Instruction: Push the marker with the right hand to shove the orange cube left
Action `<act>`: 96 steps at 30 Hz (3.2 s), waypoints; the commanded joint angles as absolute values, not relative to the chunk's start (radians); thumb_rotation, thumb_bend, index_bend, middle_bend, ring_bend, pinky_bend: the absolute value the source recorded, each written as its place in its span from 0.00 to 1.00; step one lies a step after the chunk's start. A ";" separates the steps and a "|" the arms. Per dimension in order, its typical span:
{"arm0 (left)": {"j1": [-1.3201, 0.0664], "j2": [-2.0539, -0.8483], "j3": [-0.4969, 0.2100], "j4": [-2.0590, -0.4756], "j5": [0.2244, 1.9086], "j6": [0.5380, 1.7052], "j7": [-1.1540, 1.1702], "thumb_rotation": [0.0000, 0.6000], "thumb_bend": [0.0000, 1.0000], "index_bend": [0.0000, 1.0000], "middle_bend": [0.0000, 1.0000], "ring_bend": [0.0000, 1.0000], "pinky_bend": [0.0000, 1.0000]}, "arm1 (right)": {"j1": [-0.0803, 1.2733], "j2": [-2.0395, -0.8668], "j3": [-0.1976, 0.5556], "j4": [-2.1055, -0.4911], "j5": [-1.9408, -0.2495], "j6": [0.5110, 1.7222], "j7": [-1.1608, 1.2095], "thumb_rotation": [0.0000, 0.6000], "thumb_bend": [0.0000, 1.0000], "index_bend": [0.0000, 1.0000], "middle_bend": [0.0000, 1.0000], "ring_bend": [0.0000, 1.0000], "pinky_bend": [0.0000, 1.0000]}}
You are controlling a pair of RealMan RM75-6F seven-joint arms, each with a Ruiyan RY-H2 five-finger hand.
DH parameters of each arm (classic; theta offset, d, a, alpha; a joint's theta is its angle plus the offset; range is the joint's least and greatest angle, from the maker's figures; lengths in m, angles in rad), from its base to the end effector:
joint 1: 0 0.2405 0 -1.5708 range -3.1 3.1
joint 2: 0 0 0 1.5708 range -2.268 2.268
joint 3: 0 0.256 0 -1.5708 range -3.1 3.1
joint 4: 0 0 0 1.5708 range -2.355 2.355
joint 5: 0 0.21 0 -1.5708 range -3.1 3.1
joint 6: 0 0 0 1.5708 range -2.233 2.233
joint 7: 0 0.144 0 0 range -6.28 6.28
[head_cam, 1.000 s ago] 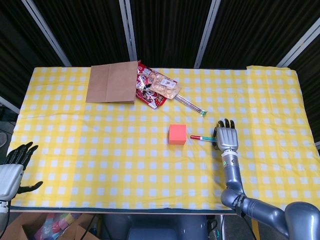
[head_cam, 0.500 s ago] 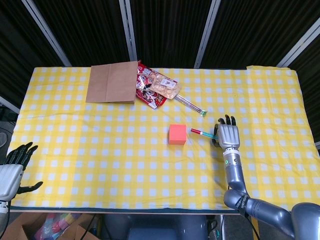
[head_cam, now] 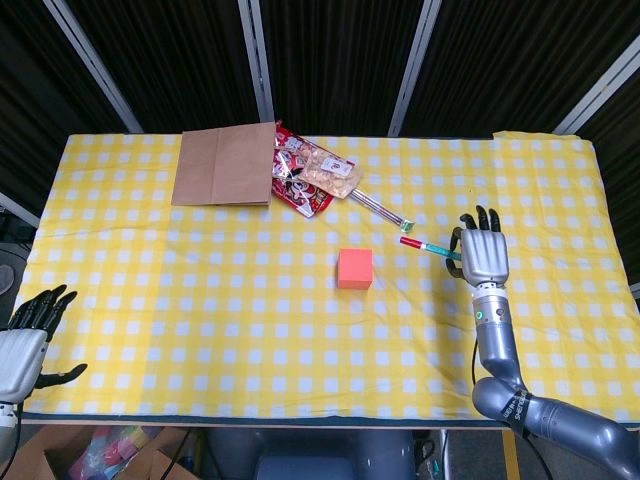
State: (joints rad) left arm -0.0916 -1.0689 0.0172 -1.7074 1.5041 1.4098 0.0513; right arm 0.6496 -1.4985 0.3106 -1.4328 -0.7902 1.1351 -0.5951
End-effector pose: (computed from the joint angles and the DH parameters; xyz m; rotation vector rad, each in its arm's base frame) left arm -0.3038 0.1663 0.1472 -1.4782 -0.9972 -0.8173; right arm -0.2169 -0.3737 0.0538 1.4054 -0.9310 0.7020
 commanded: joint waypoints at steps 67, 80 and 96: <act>-0.105 -1.044 0.027 -1.729 1.508 1.378 0.005 1.00 0.00 0.00 0.00 0.00 0.08 | 0.711 -1.679 0.219 -1.354 -0.925 1.111 -0.688 1.00 0.55 0.67 0.24 0.01 0.00; -0.111 -1.035 0.024 -1.731 1.496 1.364 -0.021 1.00 0.00 0.00 0.00 0.00 0.08 | 0.787 -1.805 0.260 -1.279 -0.888 1.073 -0.716 1.00 0.55 0.67 0.24 0.01 0.00; -0.114 -1.030 0.025 -1.734 1.489 1.356 -0.028 1.00 0.00 0.00 0.00 0.00 0.08 | 0.802 -1.825 0.259 -1.281 -0.883 1.109 -0.775 1.00 0.55 0.67 0.24 0.01 0.00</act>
State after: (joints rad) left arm -0.1143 -1.0299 0.0245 -1.7338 1.4891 1.3556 -0.0284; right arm 0.8060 -1.8292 0.2589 -1.2761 -0.8885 1.1026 -0.7689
